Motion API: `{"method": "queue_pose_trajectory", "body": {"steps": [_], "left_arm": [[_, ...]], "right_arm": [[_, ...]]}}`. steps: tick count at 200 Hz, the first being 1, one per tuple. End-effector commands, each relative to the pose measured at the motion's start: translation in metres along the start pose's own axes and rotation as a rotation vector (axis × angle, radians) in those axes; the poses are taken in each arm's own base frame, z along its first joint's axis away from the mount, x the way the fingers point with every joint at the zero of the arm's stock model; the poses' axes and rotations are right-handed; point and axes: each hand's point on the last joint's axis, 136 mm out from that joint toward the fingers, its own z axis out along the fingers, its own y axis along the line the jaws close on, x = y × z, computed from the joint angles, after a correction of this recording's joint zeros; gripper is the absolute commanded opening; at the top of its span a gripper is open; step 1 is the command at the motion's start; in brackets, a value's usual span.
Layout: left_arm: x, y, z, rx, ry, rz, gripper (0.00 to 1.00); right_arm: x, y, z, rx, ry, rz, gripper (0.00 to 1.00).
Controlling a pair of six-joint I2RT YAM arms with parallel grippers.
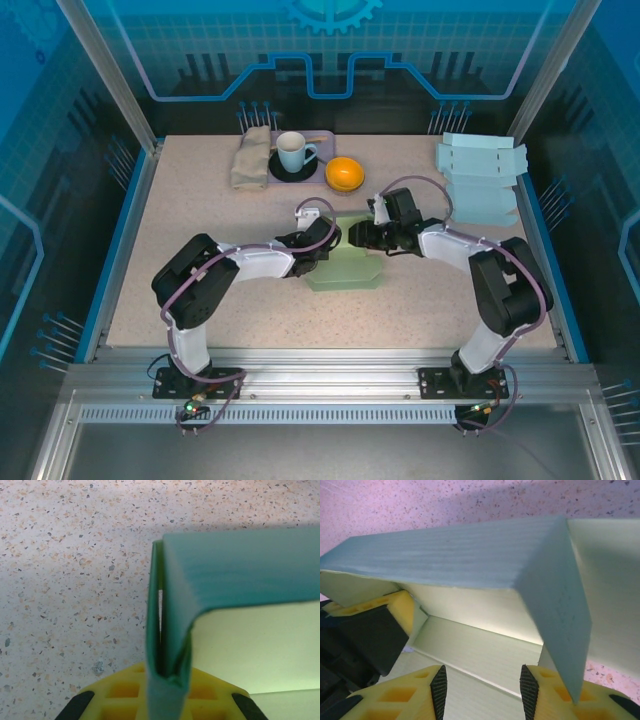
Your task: Fold the paper box
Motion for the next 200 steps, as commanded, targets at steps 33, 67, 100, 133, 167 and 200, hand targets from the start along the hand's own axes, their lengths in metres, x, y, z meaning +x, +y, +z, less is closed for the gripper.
{"method": "queue_pose_trajectory", "body": {"steps": [33, 67, 100, 133, 167, 200], "left_arm": [[-0.003, -0.005, 0.001, 0.016, 0.002, -0.023, 0.0], [-0.004, -0.006, 0.001, 0.02, -0.002, -0.02, 0.0], [-0.008, -0.01, -0.001, 0.043, -0.014, 0.002, 0.0], [-0.02, -0.01, -0.009, 0.072, -0.081, 0.041, 0.0], [-0.033, -0.01, -0.019, 0.1, -0.169, 0.099, 0.0], [-0.039, 0.0, -0.029, 0.103, -0.262, 0.145, 0.0]], "right_arm": [[0.013, -0.004, 0.005, 0.027, 0.025, 0.019, 0.45], [-0.002, 0.006, -0.03, 0.059, -0.014, -0.066, 0.45], [-0.023, 0.004, -0.085, 0.13, -0.052, -0.217, 0.48], [-0.042, -0.012, -0.137, 0.266, -0.096, -0.493, 0.5], [-0.046, -0.037, -0.149, 0.358, -0.176, -0.746, 0.51], [-0.04, -0.075, -0.143, 0.493, -0.162, -0.934, 0.51]]}}
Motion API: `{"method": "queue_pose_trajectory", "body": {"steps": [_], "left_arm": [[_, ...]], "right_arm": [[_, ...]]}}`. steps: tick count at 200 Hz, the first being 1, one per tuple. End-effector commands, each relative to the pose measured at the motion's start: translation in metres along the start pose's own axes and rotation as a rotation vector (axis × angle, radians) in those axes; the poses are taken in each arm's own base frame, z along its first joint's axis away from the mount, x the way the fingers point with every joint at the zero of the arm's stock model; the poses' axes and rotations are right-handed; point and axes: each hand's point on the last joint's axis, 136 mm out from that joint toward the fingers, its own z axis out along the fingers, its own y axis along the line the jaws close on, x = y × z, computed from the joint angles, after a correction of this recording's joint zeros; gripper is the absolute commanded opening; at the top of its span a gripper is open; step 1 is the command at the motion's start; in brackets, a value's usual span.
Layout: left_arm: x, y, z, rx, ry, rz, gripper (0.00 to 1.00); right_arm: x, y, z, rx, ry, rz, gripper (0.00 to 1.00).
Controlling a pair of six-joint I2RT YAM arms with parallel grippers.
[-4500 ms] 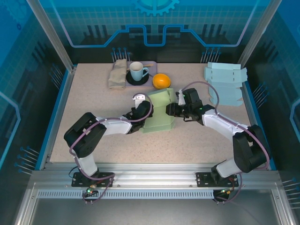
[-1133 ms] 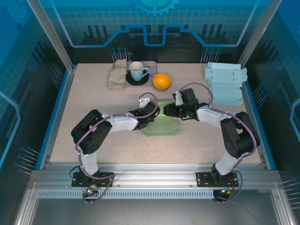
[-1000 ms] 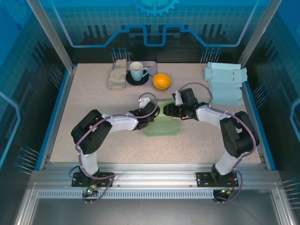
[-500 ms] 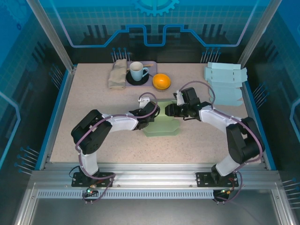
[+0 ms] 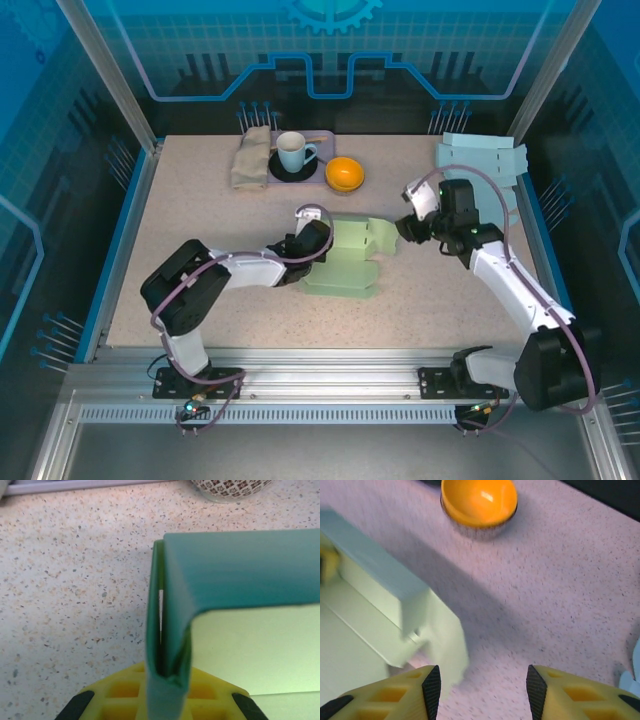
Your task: Fold the paper box
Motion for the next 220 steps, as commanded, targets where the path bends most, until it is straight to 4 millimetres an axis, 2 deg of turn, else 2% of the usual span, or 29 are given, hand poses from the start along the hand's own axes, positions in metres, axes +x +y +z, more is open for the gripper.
{"method": "queue_pose_trajectory", "body": {"steps": [1, 27, 60, 78, 127, 220], "left_arm": [[-0.028, 0.003, -0.012, 0.011, -0.134, 0.036, 0.0], [-0.024, 0.006, -0.015, 0.023, -0.16, 0.036, 0.0], [-0.023, 0.008, -0.016, 0.032, -0.167, 0.013, 0.0], [-0.022, 0.006, -0.017, 0.041, -0.163, 0.006, 0.0], [-0.019, 0.005, -0.017, 0.06, -0.15, -0.02, 0.0], [-0.017, 0.001, -0.018, 0.081, -0.137, -0.032, 0.0]], "right_arm": [[0.023, -0.024, 0.011, 0.11, 0.036, -0.229, 0.51], [0.04, -0.04, 0.02, 0.166, 0.051, -0.217, 0.51], [0.052, -0.004, 0.038, -0.006, 0.051, -0.244, 0.51], [0.057, 0.008, 0.045, -0.058, 0.054, -0.254, 0.51], [0.05, 0.036, 0.047, -0.175, 0.02, -0.266, 0.51], [0.036, 0.048, 0.054, -0.239, -0.021, -0.256, 0.5]]}}
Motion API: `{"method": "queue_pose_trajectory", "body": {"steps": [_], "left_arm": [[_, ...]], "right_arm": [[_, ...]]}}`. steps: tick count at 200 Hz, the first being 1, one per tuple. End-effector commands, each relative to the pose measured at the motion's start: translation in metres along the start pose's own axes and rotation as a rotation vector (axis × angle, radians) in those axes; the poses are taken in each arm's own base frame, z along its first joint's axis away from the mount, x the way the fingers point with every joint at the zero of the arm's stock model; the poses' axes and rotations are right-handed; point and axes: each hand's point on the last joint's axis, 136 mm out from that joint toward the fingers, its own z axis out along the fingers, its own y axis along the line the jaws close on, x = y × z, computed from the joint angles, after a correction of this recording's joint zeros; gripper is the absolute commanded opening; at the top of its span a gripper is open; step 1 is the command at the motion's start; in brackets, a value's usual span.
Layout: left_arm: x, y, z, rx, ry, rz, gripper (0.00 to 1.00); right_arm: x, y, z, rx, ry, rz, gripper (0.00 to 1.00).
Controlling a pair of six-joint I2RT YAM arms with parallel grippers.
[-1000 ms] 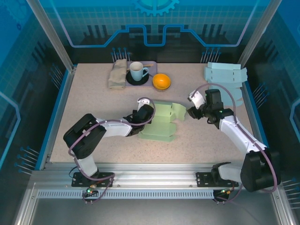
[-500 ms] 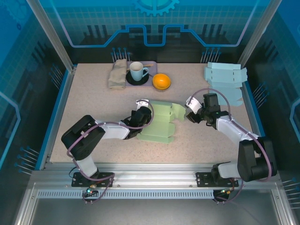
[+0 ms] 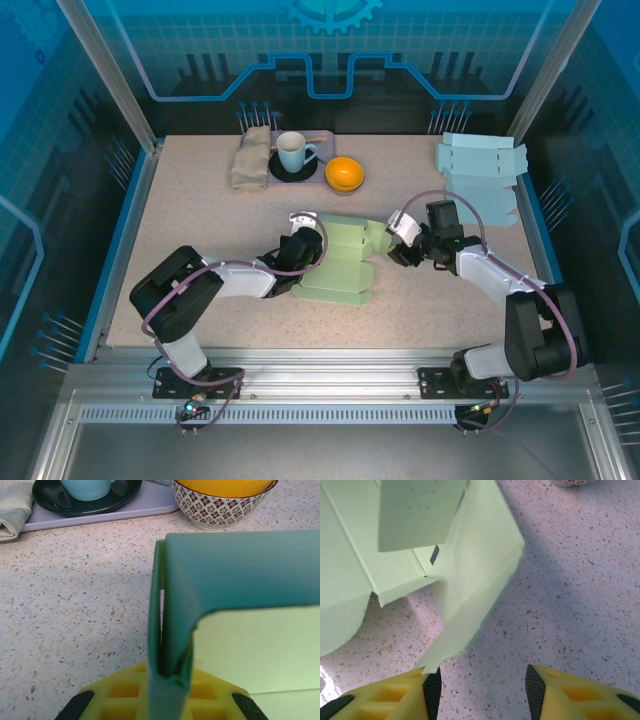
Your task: Fold the paper box
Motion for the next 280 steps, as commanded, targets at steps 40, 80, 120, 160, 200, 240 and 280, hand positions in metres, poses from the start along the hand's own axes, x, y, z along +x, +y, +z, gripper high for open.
{"method": "queue_pose_trajectory", "body": {"steps": [40, 80, 120, 160, 200, 240, 280], "left_arm": [[-0.009, -0.012, -0.009, 0.095, -0.022, -0.06, 0.0], [-0.008, -0.021, -0.016, 0.173, -0.024, -0.064, 0.0], [-0.006, -0.025, -0.018, 0.195, -0.009, -0.069, 0.0], [-0.006, -0.018, -0.012, 0.128, 0.013, -0.058, 0.0], [-0.007, -0.015, -0.01, 0.1, 0.019, -0.053, 0.0], [-0.007, -0.014, -0.011, 0.102, 0.019, -0.044, 0.0], [-0.009, -0.012, -0.013, 0.093, 0.013, -0.042, 0.0]], "right_arm": [[-0.035, 0.008, 0.006, -0.062, -0.099, -0.047, 0.51], [-0.04, 0.01, 0.01, -0.079, -0.1, -0.07, 0.51], [-0.05, 0.017, 0.009, -0.115, -0.125, -0.079, 0.51], [-0.054, 0.025, 0.008, -0.162, -0.137, -0.083, 0.51], [-0.05, 0.047, -0.004, -0.305, -0.174, -0.1, 0.52], [-0.054, 0.051, -0.019, -0.446, -0.217, -0.067, 0.51], [-0.058, 0.049, -0.014, -0.423, -0.214, -0.045, 0.5]]}}
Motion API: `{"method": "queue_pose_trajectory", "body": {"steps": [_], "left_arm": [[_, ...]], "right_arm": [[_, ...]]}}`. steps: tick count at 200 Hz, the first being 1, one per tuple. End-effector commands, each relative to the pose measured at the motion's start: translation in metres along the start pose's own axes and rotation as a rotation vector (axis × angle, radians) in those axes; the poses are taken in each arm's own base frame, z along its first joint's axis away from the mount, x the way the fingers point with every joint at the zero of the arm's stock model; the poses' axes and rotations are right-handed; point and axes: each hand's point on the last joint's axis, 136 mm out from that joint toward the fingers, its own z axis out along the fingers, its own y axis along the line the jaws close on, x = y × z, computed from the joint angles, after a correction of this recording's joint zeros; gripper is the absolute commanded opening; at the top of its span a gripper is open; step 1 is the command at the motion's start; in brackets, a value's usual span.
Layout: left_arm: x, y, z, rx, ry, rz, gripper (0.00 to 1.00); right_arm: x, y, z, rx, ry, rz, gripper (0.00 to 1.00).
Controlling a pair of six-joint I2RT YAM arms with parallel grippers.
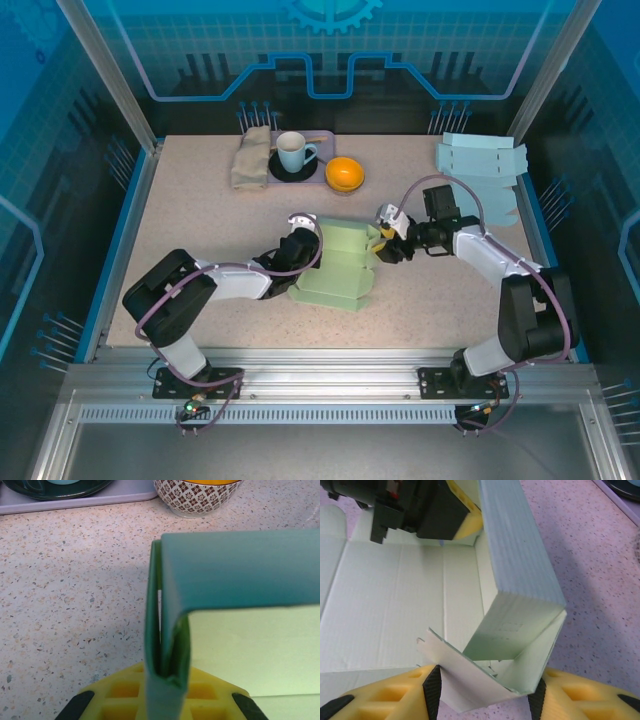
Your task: Fold the paper box
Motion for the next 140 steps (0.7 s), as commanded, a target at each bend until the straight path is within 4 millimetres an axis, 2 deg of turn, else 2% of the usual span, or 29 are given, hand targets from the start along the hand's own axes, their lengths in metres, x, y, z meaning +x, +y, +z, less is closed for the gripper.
{"method": "queue_pose_trajectory", "body": {"steps": [1, 68, 103, 140], "left_arm": [[-0.015, -0.004, -0.005, 0.005, -0.032, -0.015, 0.0], [-0.016, -0.003, -0.005, -0.004, -0.029, -0.057, 0.0], [-0.021, -0.002, -0.009, -0.011, -0.032, -0.089, 0.0], [-0.024, 0.001, -0.01, -0.037, -0.008, -0.136, 0.0]], "right_arm": [[-0.005, 0.005, 0.002, -0.038, -0.018, 0.02, 0.5], [0.001, 0.0, 0.031, 0.042, 0.074, 0.046, 0.51], [-0.004, -0.014, 0.036, 0.141, 0.066, 0.081, 0.51], [-0.009, -0.026, 0.044, 0.249, 0.147, 0.09, 0.51]]}}
